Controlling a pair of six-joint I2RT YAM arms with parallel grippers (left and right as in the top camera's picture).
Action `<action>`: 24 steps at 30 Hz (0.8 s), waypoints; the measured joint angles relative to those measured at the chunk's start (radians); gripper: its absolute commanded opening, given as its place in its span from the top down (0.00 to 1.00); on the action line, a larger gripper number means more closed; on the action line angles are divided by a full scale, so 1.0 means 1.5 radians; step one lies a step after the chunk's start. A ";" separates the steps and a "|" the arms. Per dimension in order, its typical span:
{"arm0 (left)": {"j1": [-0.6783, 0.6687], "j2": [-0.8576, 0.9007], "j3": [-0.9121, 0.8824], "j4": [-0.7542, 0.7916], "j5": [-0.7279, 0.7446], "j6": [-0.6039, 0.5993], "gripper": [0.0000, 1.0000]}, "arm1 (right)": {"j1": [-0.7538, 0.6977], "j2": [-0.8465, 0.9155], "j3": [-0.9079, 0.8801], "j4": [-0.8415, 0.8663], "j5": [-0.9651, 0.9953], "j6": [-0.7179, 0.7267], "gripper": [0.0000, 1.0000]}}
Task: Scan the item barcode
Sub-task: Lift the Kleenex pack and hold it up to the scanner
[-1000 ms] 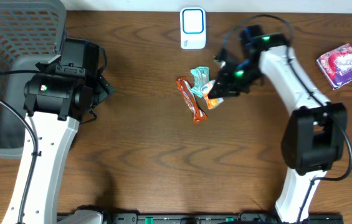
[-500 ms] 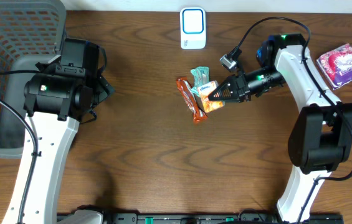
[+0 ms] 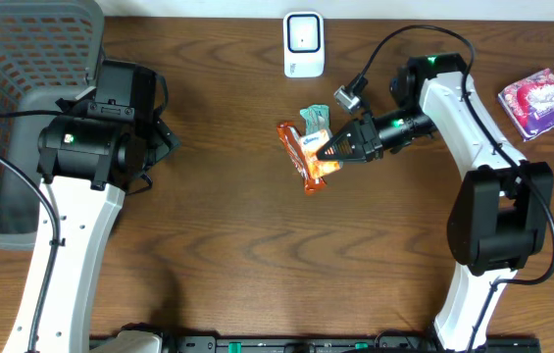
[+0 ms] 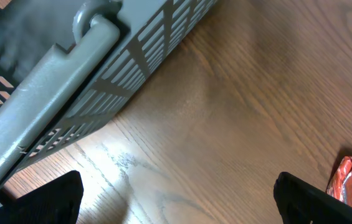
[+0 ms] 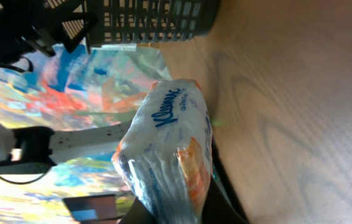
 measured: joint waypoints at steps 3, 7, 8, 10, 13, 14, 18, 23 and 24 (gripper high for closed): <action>0.000 0.000 0.000 0.000 0.000 0.000 0.02 | 0.012 0.000 -0.001 0.055 0.019 0.014 0.99; 0.000 0.000 0.000 0.000 0.000 0.000 0.02 | 0.035 0.000 -0.002 0.173 0.180 0.166 0.99; 0.000 0.000 0.000 0.000 0.000 0.000 0.02 | 0.040 0.000 -0.002 0.193 0.242 0.214 0.99; 0.000 0.000 0.000 0.000 0.000 0.000 0.02 | 0.052 0.000 -0.002 0.218 0.378 0.303 0.99; 0.000 0.000 0.000 0.000 0.000 0.000 0.02 | 0.068 0.000 -0.002 0.224 0.572 0.409 0.99; 0.000 0.000 0.000 0.000 0.000 0.000 0.02 | 0.072 0.000 -0.002 0.224 0.631 0.443 0.99; 0.000 0.000 0.000 0.000 0.000 0.000 0.02 | 0.085 0.000 -0.002 0.225 0.826 0.545 0.99; 0.000 0.000 0.000 0.000 0.000 0.000 0.02 | 0.099 0.000 -0.003 0.253 0.915 0.591 0.99; 0.000 0.000 0.000 0.000 0.000 0.000 0.02 | 0.104 0.000 -0.003 0.267 0.922 0.598 0.99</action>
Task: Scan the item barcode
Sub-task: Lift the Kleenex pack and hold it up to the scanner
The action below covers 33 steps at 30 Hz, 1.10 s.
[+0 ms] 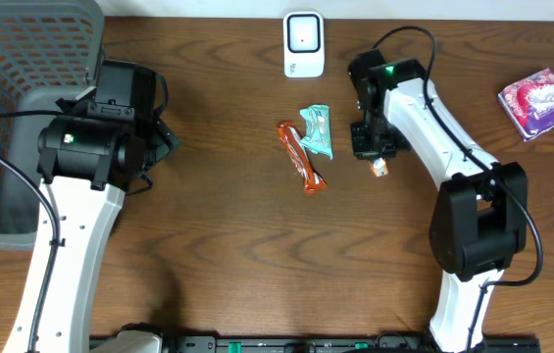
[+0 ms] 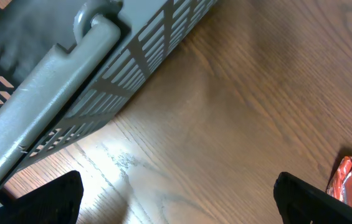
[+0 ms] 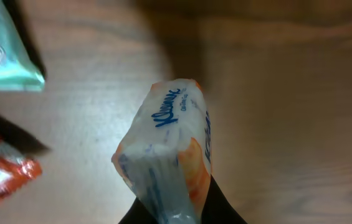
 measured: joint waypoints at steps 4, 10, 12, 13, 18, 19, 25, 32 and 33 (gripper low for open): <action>0.000 0.000 0.000 0.000 0.000 0.000 0.02 | 0.009 0.000 -0.002 0.075 -0.025 0.012 0.99; 0.000 0.000 0.000 0.000 0.000 0.000 0.02 | -0.002 0.000 0.009 0.298 -0.128 0.048 0.99; 0.000 0.000 0.000 0.000 0.000 0.000 0.02 | -0.006 0.000 0.015 0.397 -0.147 0.064 0.99; 0.000 0.000 0.000 0.000 0.000 0.000 0.02 | -0.008 0.000 0.018 0.441 -0.152 0.070 0.99; 0.000 0.000 0.000 0.000 0.000 0.000 0.02 | -0.003 0.001 0.025 0.623 -0.170 0.106 0.99; 0.000 0.000 0.000 0.001 0.000 0.000 0.02 | -0.001 0.003 0.026 0.646 -0.170 0.112 0.99; 0.000 -0.001 0.000 0.000 0.000 0.000 0.02 | 0.011 0.057 0.034 0.798 -0.170 0.189 0.99; 0.000 -0.001 0.000 0.000 0.000 0.000 0.02 | 0.011 0.168 0.116 0.762 -0.175 0.230 0.99; 0.000 -0.001 0.000 0.000 0.000 0.000 0.02 | 0.012 0.175 0.126 0.755 -0.175 0.231 0.99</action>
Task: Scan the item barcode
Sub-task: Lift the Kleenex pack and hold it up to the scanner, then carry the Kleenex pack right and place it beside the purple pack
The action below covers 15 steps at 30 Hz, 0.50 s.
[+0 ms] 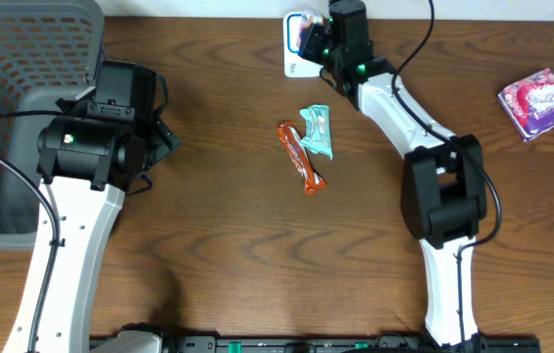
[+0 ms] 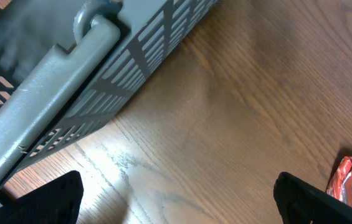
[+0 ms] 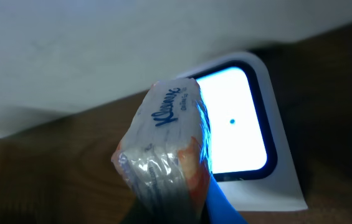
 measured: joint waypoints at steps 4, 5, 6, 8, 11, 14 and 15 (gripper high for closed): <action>0.000 0.000 0.000 0.000 0.000 0.000 0.02 | 0.000 0.014 0.032 -0.038 0.003 -0.003 0.99; 0.000 0.000 0.000 0.000 0.000 0.000 0.02 | -0.001 0.014 0.042 -0.054 0.004 -0.007 0.99; 0.000 0.000 0.000 0.000 0.000 0.000 0.02 | -0.001 0.014 0.052 -0.064 0.005 -0.011 0.99; 0.000 0.000 0.000 0.000 0.000 0.000 0.02 | -0.007 0.014 0.085 -0.121 0.008 -0.026 0.99; 0.000 0.000 0.000 0.001 0.000 0.000 0.02 | -0.033 0.007 0.139 -0.246 0.041 -0.050 0.99; 0.000 0.000 0.000 0.001 0.000 0.000 0.02 | -0.066 -0.005 0.165 -0.354 0.088 -0.072 0.99; 0.000 0.000 0.000 0.000 0.000 0.000 0.02 | -0.084 -0.011 0.169 -0.396 0.118 -0.084 0.99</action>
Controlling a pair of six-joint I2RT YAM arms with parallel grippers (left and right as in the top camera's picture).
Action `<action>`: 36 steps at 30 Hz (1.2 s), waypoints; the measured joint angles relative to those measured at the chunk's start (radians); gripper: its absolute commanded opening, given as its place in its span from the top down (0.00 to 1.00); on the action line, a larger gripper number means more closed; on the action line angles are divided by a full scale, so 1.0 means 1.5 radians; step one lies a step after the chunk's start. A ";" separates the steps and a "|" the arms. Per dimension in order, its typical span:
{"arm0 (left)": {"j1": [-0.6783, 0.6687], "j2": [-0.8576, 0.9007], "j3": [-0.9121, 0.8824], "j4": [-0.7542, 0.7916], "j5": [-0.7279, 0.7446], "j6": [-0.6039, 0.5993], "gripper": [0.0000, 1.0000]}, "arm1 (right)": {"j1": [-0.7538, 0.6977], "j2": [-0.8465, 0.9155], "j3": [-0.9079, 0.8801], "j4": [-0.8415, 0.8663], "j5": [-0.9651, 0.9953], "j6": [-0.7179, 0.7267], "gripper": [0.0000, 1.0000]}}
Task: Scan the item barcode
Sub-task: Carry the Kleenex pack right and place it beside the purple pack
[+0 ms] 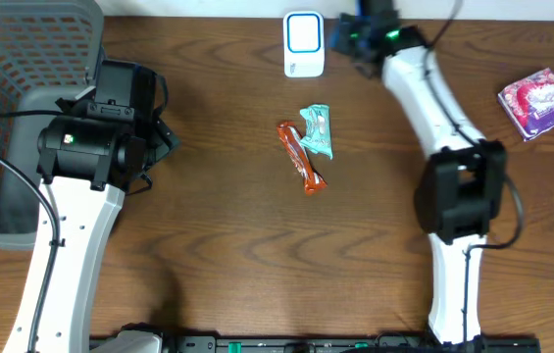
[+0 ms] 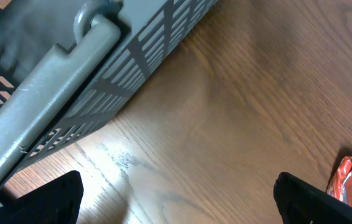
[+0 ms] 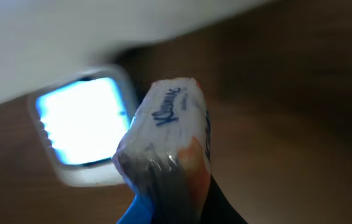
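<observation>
A white Kleenex tissue pack with orange corners is clamped in my right gripper, which is shut on it. The white scanner, its screen lit, lies blurred to the pack's left in the right wrist view. From overhead, the scanner stands at the table's far edge and my right gripper sits just to its right; the pack is mostly hidden there. My left gripper is open over bare wood beside the basket, holding nothing.
A grey mesh basket fills the far left. A green packet and an orange snack bar lie mid-table. A pink pack rests at the far right. The basket wall is close to my left gripper.
My right gripper, still shut on the tissue pack, was in front of the scanner's screen and is now just to the scanner's right. The left arm has not moved.
First my right gripper held the tissue pack low over the snacks mid-table. Then it was to the right of the green packet. Later it held the pack at the scanner's screen, and now it is beside the scanner on its right. The left arm stayed still.
</observation>
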 measured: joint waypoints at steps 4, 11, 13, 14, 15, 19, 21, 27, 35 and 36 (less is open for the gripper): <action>0.000 0.000 0.000 0.000 0.000 0.000 0.02 | -0.079 -0.012 0.005 -0.119 0.136 -0.043 0.99; 0.000 0.000 0.000 0.000 0.000 0.000 0.02 | -0.203 -0.012 -0.074 -0.147 0.245 -0.147 0.62; 0.000 0.000 0.000 0.000 0.000 0.000 0.02 | -0.229 -0.012 -0.098 -0.152 0.246 -0.166 0.21; 0.000 0.000 0.000 0.000 0.000 0.000 0.02 | -0.239 -0.012 -0.104 -0.159 0.245 -0.172 0.01; 0.000 0.000 0.000 0.000 0.000 0.000 0.02 | -0.248 -0.012 -0.107 -0.167 0.242 -0.177 0.01; 0.000 0.000 0.000 0.000 0.000 0.000 0.02 | -0.267 -0.013 -0.107 -0.202 0.230 -0.190 0.01; 0.000 0.000 0.000 0.000 0.000 0.000 0.02 | -0.267 -0.018 -0.107 -0.220 0.226 -0.193 0.01; 0.000 0.000 0.000 0.000 0.000 0.000 0.02 | -0.250 -0.202 -0.107 -0.348 0.178 -0.162 0.01; 0.000 0.000 0.000 0.000 0.000 0.000 0.02 | -0.174 -0.456 -0.101 -0.470 0.072 -0.140 0.01; 0.000 0.000 0.000 0.000 0.000 0.000 0.02 | -0.162 -0.474 -0.100 -0.476 0.066 -0.140 0.01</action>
